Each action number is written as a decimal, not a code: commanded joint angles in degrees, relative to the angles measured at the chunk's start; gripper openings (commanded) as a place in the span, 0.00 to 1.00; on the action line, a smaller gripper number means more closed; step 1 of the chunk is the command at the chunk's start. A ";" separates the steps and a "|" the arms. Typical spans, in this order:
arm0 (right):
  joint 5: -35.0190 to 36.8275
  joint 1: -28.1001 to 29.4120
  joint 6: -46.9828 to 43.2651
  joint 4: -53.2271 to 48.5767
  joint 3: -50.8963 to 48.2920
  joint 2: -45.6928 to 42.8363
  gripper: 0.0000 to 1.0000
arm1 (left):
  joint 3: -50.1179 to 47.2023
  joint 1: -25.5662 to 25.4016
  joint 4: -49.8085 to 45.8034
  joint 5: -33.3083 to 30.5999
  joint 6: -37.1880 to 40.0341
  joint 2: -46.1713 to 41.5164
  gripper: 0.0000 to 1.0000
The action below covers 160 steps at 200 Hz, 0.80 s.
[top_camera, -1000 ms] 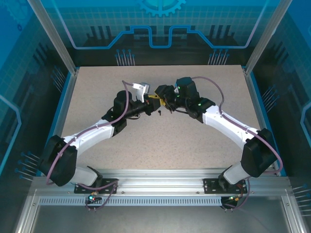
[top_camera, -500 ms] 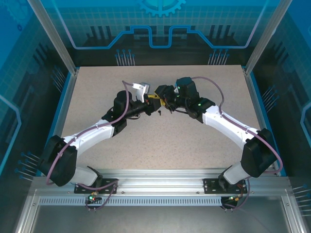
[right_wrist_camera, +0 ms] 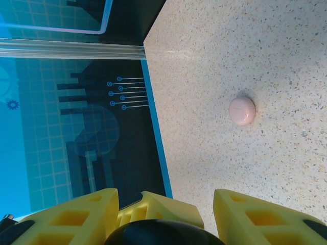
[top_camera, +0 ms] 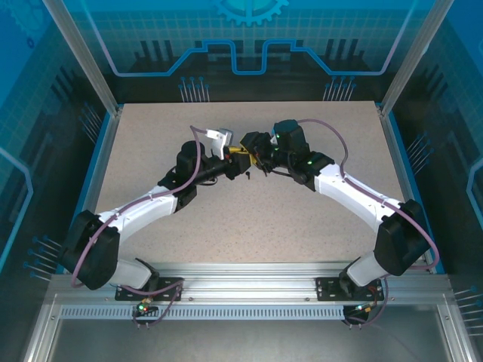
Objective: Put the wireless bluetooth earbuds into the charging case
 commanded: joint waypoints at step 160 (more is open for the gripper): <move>-0.99 -0.27 0.58 0.79 -0.19 -0.08 0.37 | -1.89 1.33 5.12 1.40 -2.24 -1.94 0.30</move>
